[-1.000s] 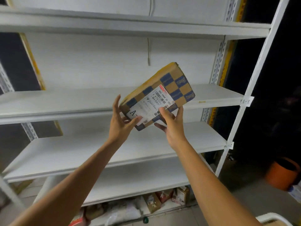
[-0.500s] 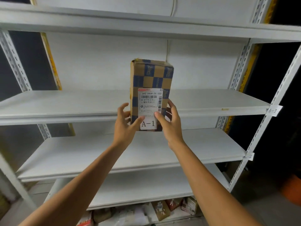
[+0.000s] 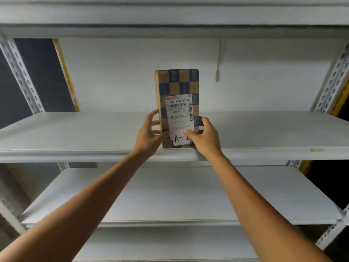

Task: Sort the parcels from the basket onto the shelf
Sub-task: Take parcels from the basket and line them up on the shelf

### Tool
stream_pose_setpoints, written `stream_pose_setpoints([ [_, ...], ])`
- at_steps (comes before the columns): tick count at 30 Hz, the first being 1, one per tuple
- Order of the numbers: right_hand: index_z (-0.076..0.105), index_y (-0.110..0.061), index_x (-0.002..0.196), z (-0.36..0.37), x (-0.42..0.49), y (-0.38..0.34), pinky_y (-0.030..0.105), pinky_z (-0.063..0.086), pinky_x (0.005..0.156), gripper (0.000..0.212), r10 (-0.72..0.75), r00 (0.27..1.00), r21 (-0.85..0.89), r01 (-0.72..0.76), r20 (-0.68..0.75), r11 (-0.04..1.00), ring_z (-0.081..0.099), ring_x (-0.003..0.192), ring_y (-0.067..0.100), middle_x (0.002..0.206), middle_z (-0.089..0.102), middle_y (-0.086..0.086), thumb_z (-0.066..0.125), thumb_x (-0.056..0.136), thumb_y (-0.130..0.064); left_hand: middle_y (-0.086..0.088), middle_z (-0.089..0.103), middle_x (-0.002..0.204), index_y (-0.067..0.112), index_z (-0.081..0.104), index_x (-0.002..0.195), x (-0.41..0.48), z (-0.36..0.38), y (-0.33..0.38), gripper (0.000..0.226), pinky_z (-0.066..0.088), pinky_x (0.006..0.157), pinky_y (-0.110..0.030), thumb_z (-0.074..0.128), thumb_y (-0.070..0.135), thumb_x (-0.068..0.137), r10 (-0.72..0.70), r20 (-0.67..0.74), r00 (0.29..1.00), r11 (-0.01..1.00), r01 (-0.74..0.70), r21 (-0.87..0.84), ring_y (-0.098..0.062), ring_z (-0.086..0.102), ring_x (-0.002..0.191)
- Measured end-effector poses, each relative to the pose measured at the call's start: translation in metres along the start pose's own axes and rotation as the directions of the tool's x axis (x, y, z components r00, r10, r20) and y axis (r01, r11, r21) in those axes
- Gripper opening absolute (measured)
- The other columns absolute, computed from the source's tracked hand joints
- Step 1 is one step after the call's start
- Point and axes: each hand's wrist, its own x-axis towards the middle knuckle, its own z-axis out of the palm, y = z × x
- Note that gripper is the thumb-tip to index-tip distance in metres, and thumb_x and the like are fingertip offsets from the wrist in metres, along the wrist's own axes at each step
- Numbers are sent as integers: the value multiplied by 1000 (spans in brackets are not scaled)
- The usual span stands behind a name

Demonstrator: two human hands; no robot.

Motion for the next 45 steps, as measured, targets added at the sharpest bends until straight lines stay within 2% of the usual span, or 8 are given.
stream_pose_setpoints([
  [2, 48, -28, 109, 3, 20, 12, 3, 39, 45, 35, 12, 1000, -66, -11, 22, 998, 51, 60, -7, 121, 65, -1, 72, 84, -33, -6, 56, 126, 27, 35, 141, 20, 7, -9, 74, 55, 68, -22, 73, 10, 80, -10, 0, 1000, 999, 10, 43, -23, 63, 102],
  [6, 44, -20, 133, 6, 56, 21, 24, 47, 76, 55, 16, 1000, -120, -15, 10, 993, 62, 91, 13, 125, 64, 0, 65, 88, -42, -10, 57, 125, 27, 37, 138, 58, 19, -24, 70, 58, 79, -36, 72, 7, 80, -70, 25, 997, 997, 70, 20, -27, 61, 107],
  [10, 54, -19, 116, 14, 92, 27, 28, 44, 77, 36, -5, 1000, -182, 11, 30, 983, 58, 88, 13, 118, 66, 0, 63, 89, -41, -14, 59, 123, 25, 37, 137, 96, 25, -35, 68, 54, 88, -50, 69, 4, 82, -117, 54, 992, 993, 115, 34, -30, 58, 113],
  [19, 52, -13, 112, 42, 169, 46, 37, 55, 82, 34, 43, 999, -224, -37, 19, 974, 64, 99, 23, 119, 66, 4, 64, 90, -36, -16, 59, 122, 24, 30, 140, 180, 40, -66, 69, 54, 88, -48, 66, 4, 85, -121, 101, 988, 988, 109, 110, -30, 59, 111],
  [27, 52, -11, 117, 67, 229, 59, 25, 45, 69, 36, 53, 999, -279, -48, 12, 959, 64, 103, 23, 124, 64, 5, 62, 91, -35, -13, 56, 126, 21, 25, 135, 253, 46, -88, 67, 50, 50, -12, 66, 4, 85, -101, 151, 983, 972, 66, 225, -17, 57, 88],
  [34, 51, -13, 122, 67, 236, 65, 14, 44, 61, 38, 40, 999, -249, -33, 24, 968, 65, 105, 23, 129, 63, 4, 63, 91, -32, -10, 56, 126, 21, 28, 137, 261, 42, -100, 67, 55, 77, -35, 67, 6, 85, -109, 159, 981, 979, 79, 186, -23, 61, 100],
  [37, 48, -13, 127, 61, 229, 63, 15, 41, 61, 40, 56, 994, -245, -31, 94, 969, 62, 110, 23, 131, 60, 4, 59, 93, -31, -11, 54, 131, 18, 30, 139, 250, 46, -99, 61, 53, 76, -31, 63, 11, 88, -149, 153, 977, 969, 113, 221, -22, 60, 99],
  [45, 53, -18, 134, 19, 192, 59, 27, 37, 93, 46, 54, 962, -272, 22, 269, 962, 48, 127, 26, 140, 53, 6, 58, 93, -36, -7, 56, 129, 24, 43, 130, 202, 44, -78, 45, 45, 82, -28, 62, 29, 89, -167, 169, 971, 925, 95, 368, -19, 53, 105],
])
